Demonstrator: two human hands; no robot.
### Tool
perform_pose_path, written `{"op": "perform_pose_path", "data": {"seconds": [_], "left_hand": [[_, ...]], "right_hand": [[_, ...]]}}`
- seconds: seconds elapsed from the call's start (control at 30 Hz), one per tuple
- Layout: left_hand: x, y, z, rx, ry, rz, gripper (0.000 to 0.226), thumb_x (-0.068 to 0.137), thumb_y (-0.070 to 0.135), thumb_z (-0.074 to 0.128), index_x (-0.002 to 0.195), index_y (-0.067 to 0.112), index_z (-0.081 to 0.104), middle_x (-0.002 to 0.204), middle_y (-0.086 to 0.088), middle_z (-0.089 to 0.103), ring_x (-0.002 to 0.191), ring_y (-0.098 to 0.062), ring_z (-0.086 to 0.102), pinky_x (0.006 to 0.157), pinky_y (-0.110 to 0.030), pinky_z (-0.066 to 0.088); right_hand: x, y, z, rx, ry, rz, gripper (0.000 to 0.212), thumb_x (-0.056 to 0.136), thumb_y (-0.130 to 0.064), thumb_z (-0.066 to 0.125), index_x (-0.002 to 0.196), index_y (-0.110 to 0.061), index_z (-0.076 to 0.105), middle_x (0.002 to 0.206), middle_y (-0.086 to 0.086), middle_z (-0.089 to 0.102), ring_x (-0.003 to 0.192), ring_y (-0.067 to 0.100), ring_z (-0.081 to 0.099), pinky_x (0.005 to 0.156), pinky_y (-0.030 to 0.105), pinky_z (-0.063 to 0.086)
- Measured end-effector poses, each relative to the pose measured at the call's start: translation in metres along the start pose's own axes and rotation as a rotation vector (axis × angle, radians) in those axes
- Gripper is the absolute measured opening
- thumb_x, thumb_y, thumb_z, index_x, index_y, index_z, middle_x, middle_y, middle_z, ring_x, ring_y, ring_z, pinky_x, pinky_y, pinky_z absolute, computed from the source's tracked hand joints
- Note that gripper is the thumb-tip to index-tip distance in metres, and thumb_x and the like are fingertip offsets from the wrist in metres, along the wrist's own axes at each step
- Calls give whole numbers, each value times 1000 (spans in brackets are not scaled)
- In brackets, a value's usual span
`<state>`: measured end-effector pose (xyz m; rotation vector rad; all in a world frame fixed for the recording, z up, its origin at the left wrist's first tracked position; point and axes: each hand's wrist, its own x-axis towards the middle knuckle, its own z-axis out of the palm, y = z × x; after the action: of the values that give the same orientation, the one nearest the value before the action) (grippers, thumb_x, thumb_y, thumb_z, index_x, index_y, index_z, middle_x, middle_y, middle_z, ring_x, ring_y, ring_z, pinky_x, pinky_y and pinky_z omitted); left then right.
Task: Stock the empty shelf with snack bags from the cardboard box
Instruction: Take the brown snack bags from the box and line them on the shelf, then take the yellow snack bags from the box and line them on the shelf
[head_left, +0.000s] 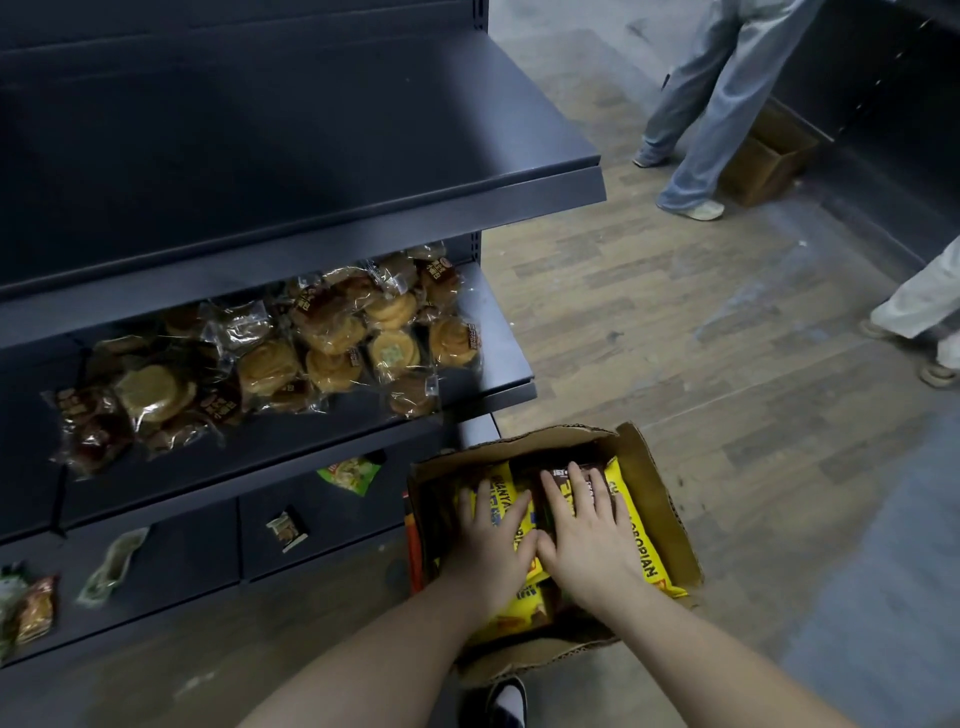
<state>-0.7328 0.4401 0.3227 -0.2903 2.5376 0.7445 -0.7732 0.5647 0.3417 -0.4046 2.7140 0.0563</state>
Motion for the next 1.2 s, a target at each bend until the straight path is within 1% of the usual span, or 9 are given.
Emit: {"op": "perform_pose_path", "data": {"seconds": [0.17, 0.23, 0.33, 0.57, 0.7, 0.8, 0.87, 1.07, 1.2], "left_hand": [[11, 0, -23, -18, -28, -59, 43, 92, 41, 45, 131, 23, 45, 158, -8, 5, 145, -34, -1, 114, -50, 23], [18, 8, -32, -67, 44, -153, 36, 88, 38, 50, 116, 17, 54, 153, -8, 18, 140, -32, 16, 107, -48, 34], [25, 19, -33, -86, 70, -295, 42, 90, 42, 49, 120, 14, 55, 147, -7, 22, 135, -32, 23, 101, -50, 39], [24, 16, -31, 3, 35, -231, 48, 81, 20, 62, 125, 26, 44, 139, -6, 28, 132, -33, 22, 98, -46, 42], [20, 16, -61, -129, 3, -198, 20, 80, 14, 57, 95, 26, 52, 123, -6, 44, 121, -32, 36, 93, -32, 38], [9, 23, -95, -310, -86, -163, 21, 79, 14, 62, 94, 26, 56, 104, -4, 57, 98, -20, 55, 75, -23, 42], [-4, 35, -125, -543, -115, -98, 26, 74, 10, 65, 97, 22, 61, 89, -4, 58, 79, -15, 55, 65, -22, 42], [-58, 75, -216, -1030, 240, 229, 34, 59, 11, 60, 88, 27, 66, 94, -2, 62, 76, -14, 57, 59, -15, 44], [-86, 96, -251, -1230, 463, 456, 43, 64, 14, 56, 103, 30, 64, 112, 4, 63, 102, -18, 60, 83, -26, 50]], "right_hand": [[7, -14, -13, 14, -41, 55, 70, 91, -56, 40, 150, -39, 8, 161, 10, -7, 144, 44, 3, 113, 51, 18], [10, -23, -21, -15, -51, 85, 66, 92, -50, 44, 149, -38, 12, 160, 14, -5, 140, 46, 13, 108, 49, 25], [16, -34, -25, -106, -104, 28, 52, 97, -37, 39, 147, -31, 23, 158, 21, 4, 136, 48, 18, 107, 50, 26], [18, -27, -33, -93, -122, 41, 59, 92, -25, 53, 144, -31, 26, 154, 17, 16, 132, 43, 26, 103, 46, 33], [21, -3, -53, 382, -135, 19, 61, 86, -22, 55, 142, -34, 33, 138, 12, 42, 112, 34, 51, 93, 39, 47], [14, 11, -80, 996, -225, 10, 51, 84, -8, 55, 128, -32, 49, 116, 8, 60, 76, 21, 62, 63, 30, 53], [9, 16, -100, 1265, -236, 30, 47, 83, -2, 55, 121, -30, 57, 102, 8, 64, 75, 18, 59, 65, 27, 49], [-5, 4, -192, 1922, -67, -81, 37, 90, -2, 43, 121, -14, 59, 100, 11, 67, 87, 25, 62, 77, 33, 48], [-19, -17, -248, 2156, -137, -182, 36, 91, -24, 49, 124, -10, 57, 96, 10, 70, 82, 23, 68, 74, 32, 54]]}}
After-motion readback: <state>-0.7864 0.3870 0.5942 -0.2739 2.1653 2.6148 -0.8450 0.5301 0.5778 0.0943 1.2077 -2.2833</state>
